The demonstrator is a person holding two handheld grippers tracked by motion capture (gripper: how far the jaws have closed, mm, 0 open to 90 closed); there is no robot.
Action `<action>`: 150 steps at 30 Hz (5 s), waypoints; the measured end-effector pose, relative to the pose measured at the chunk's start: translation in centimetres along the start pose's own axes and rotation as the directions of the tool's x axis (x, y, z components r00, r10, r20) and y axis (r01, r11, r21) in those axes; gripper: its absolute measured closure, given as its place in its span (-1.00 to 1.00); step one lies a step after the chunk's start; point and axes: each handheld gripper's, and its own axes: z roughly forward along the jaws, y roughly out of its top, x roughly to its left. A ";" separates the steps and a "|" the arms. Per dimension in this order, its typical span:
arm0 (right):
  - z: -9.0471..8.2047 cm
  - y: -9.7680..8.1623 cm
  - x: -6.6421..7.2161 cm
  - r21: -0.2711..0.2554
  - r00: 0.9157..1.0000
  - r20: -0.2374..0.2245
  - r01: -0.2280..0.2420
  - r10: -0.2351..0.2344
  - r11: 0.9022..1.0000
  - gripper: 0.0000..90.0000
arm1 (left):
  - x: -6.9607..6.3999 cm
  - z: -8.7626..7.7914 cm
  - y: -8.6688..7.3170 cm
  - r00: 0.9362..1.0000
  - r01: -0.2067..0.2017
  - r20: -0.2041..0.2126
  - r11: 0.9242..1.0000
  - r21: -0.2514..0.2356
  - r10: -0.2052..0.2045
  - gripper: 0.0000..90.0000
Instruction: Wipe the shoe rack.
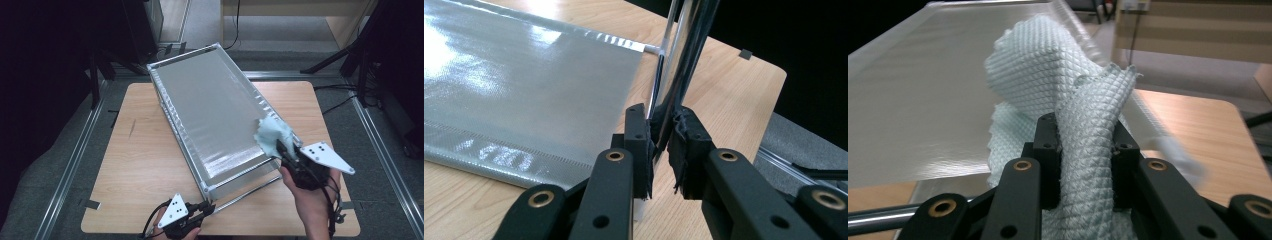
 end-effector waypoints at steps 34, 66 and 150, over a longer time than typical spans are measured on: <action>-2.3 -0.2 -1.6 0.017 0.994 -0.078 -0.080 0.082 0.997 0.62 | 0.2 0.1 -0.1 1.000 0.005 0.013 1.000 0.015 -0.006 0.76; -2.1 -0.8 0.4 0.001 0.994 -0.109 -0.025 0.025 1.000 0.65 | 0.2 0.3 -0.2 1.000 -0.002 -0.011 1.000 0.022 0.002 0.77; 4.3 -10.0 1.0 0.284 0.997 -0.015 0.081 -0.080 0.955 0.76 | 0.5 0.3 -0.3 1.000 -0.015 -0.017 0.999 0.029 0.015 0.78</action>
